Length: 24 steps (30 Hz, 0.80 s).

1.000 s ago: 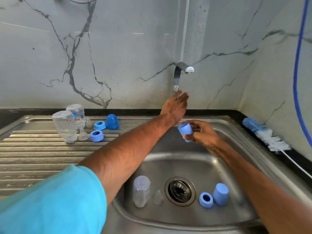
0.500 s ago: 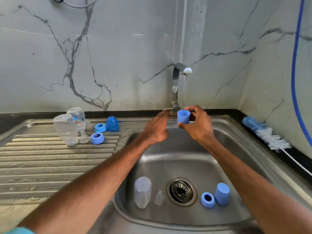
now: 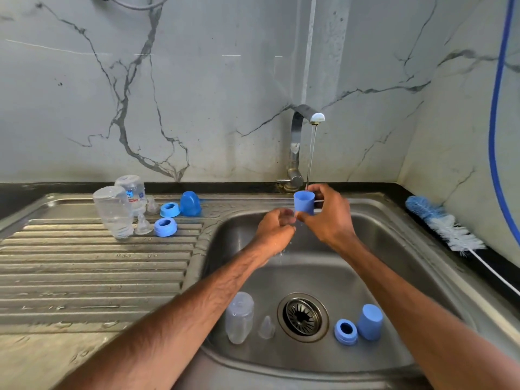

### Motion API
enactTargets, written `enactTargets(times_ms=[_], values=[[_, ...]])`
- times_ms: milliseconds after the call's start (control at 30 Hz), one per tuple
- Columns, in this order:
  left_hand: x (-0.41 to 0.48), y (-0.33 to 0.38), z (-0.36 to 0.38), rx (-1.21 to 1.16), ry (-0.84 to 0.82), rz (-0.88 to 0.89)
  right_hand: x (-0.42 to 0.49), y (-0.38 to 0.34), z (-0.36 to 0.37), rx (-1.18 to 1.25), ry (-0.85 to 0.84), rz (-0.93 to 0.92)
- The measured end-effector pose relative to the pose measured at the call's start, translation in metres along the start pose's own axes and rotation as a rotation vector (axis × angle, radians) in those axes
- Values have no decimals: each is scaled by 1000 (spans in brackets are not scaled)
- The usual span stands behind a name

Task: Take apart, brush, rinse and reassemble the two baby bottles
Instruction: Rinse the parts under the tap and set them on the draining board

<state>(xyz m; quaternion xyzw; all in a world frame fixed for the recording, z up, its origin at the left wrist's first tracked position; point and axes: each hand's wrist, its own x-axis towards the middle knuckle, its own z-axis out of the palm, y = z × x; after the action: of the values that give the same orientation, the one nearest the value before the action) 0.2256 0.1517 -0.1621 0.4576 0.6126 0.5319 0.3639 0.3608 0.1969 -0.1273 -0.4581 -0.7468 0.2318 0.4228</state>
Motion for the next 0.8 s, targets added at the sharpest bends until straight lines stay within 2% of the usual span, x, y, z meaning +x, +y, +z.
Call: enactTargets(times_ms=[67, 167, 233, 333, 433, 567, 667, 800], values=[[-1, 0, 2, -28, -21, 5, -3, 0, -1, -12, -28, 39], [-3, 2, 0, -16, -42, 28, -3, -2, 3, -7, 2, -10], [-6, 3, 2, -41, -57, 50, -5, -4, 1, 11, -56, 27], [-4, 1, 6, -9, -64, 103, -3, -4, 0, 152, -92, 194], [-4, 0, 8, -23, -45, 202, 1, -11, -3, 514, -127, 466], [-6, 4, 16, 0, 6, 256, -4, -9, -5, 616, -360, 753], [-3, 17, 24, 9, -19, 178, -1, -5, -11, 773, -444, 837], [7, 41, 30, -57, -41, 15, 3, -5, -19, 1058, -370, 864]])
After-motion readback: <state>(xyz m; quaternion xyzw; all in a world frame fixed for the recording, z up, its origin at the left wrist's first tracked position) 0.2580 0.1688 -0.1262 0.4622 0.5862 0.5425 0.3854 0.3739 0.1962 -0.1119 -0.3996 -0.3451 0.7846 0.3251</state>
